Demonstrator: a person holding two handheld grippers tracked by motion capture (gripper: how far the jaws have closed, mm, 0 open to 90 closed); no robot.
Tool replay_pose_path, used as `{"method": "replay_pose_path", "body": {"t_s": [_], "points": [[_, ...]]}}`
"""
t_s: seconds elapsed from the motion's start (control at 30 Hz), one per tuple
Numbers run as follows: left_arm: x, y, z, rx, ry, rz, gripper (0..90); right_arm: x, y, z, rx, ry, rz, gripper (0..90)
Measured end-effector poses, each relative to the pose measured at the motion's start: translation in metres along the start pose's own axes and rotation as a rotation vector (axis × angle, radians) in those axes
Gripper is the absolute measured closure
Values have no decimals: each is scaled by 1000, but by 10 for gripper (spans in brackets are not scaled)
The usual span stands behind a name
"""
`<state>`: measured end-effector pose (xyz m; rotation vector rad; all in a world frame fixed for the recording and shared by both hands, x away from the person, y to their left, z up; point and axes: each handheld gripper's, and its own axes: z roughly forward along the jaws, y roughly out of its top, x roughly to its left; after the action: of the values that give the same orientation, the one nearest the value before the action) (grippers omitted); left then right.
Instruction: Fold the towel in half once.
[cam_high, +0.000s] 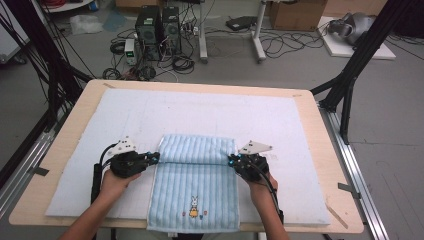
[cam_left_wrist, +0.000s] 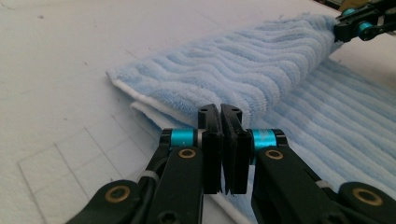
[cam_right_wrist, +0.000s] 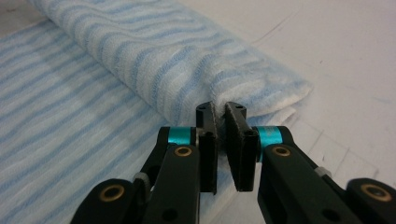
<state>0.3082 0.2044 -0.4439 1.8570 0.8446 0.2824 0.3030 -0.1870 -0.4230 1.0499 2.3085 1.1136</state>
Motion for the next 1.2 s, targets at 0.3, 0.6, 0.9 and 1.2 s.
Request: {"method": "replay_pose_path", "body": {"t_s": [0.3,0.6,0.9,1.2], "points": [[12,-4,-3,6,14,-164,446,-2,-7,-5,-16,-64,103,473],[36,16,3,-43,8,-199,355,-23,-1,-3,-72,-69,191,405],[52,38,33,13,47,-208,336,-47,28,37,45,-79,211,439],[49,34,67,97,47,-207,416,-51,31,67,146,-106,197,569]]}}
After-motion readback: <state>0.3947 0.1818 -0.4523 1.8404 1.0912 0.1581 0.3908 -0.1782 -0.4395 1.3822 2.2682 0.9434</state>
